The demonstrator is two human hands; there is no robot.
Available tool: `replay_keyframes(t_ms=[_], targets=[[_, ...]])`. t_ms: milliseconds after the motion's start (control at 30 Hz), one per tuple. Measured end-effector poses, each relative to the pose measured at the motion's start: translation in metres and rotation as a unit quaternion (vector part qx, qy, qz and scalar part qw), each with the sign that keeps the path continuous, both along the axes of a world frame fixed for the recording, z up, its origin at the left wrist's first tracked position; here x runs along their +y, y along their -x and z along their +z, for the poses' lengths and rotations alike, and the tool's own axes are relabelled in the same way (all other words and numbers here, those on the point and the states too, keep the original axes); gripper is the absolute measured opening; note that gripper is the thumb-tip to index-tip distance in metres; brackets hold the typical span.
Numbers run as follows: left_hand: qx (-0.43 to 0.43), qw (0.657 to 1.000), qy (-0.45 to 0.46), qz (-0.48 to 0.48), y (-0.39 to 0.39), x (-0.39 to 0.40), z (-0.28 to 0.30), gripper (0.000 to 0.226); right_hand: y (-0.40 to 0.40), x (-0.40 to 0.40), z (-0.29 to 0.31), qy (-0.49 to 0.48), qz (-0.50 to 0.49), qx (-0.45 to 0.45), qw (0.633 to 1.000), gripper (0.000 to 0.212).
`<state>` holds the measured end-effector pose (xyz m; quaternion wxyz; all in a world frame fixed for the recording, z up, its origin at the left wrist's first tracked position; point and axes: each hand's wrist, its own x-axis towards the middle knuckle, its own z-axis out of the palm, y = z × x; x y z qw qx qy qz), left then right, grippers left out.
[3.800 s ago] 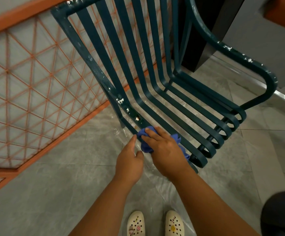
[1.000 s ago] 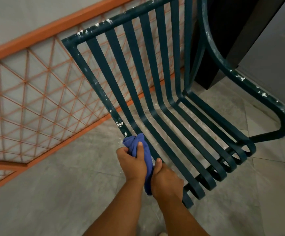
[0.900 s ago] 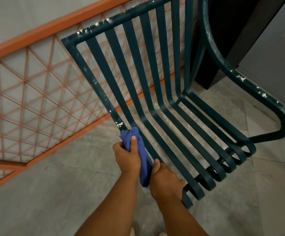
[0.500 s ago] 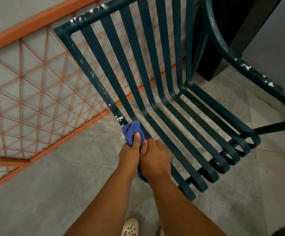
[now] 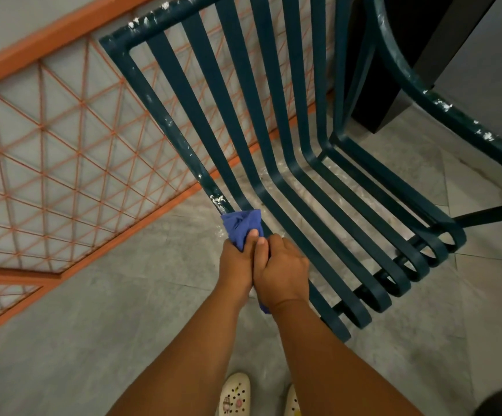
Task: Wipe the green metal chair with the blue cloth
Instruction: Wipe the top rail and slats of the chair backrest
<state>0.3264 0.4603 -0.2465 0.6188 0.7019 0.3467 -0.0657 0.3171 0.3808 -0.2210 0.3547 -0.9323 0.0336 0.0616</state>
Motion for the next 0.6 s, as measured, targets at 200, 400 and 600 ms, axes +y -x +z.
replay_keyframes(t_ms=[200, 400, 600], targets=[[-0.013, 0.991, -0.097, 0.091, -0.035, 0.003, 0.001, 0.048, 0.0, -0.001, 0.0, -0.011, 0.001, -0.002, 1.0, 0.048], [0.013, 0.98, -0.175, 0.093, -0.034, 0.002, 0.002, 0.051, -0.002, 0.002, 0.0, 0.002, 0.004, -0.004, 1.0, 0.039], [0.025, 0.977, -0.127, 0.17, -0.034, -0.002, 0.01, 0.052, -0.004, 0.002, -0.002, 0.001, 0.014, 0.021, 1.0, 0.051]])
